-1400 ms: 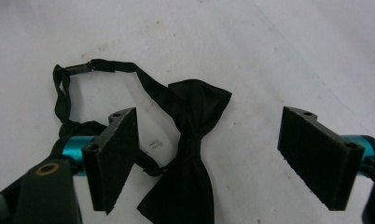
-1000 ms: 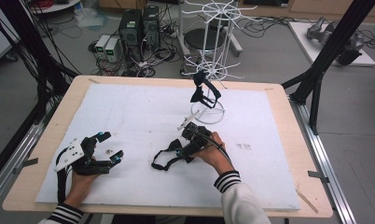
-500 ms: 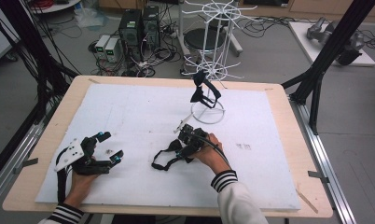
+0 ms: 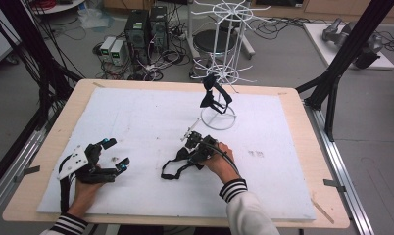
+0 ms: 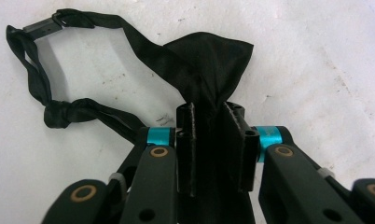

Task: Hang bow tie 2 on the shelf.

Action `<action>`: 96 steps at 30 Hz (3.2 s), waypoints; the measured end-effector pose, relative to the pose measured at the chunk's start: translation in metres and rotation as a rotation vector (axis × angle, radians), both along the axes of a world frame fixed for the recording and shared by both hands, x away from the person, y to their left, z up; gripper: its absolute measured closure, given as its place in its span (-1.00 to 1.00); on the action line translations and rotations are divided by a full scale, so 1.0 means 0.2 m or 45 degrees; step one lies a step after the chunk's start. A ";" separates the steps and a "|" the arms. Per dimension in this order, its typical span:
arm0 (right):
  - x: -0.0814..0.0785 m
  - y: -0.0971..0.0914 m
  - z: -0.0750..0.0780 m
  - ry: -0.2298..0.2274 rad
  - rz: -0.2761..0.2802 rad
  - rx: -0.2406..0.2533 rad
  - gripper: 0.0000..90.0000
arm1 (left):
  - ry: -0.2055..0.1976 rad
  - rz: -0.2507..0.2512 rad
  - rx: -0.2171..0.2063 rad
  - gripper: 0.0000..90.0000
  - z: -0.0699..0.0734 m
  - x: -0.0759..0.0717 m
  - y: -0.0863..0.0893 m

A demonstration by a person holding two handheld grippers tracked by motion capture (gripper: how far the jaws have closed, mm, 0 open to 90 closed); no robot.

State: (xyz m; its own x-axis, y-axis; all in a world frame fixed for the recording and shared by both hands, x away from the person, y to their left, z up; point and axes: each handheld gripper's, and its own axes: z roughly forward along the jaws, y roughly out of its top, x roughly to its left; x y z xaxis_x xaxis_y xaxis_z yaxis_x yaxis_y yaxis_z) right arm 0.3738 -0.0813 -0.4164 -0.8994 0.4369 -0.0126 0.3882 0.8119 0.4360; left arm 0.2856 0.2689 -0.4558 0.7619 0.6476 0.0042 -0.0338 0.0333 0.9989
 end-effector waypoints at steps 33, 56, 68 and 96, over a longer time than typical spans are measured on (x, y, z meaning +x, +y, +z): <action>-0.13 -0.22 0.27 -0.151 -0.075 0.404 0.72 | -0.003 0.001 0.003 -0.70 0.00 0.00 0.00; -0.18 -0.51 0.43 -0.327 -0.276 0.683 0.72 | -0.003 0.006 0.003 -0.70 0.00 0.00 0.00; -0.20 -0.67 0.53 -0.441 -0.398 0.794 0.72 | -0.002 0.006 0.005 -0.69 0.00 0.00 0.00; -0.14 -0.86 0.66 -0.585 -0.595 0.880 0.72 | 0.000 0.006 0.005 -0.69 0.00 0.00 0.00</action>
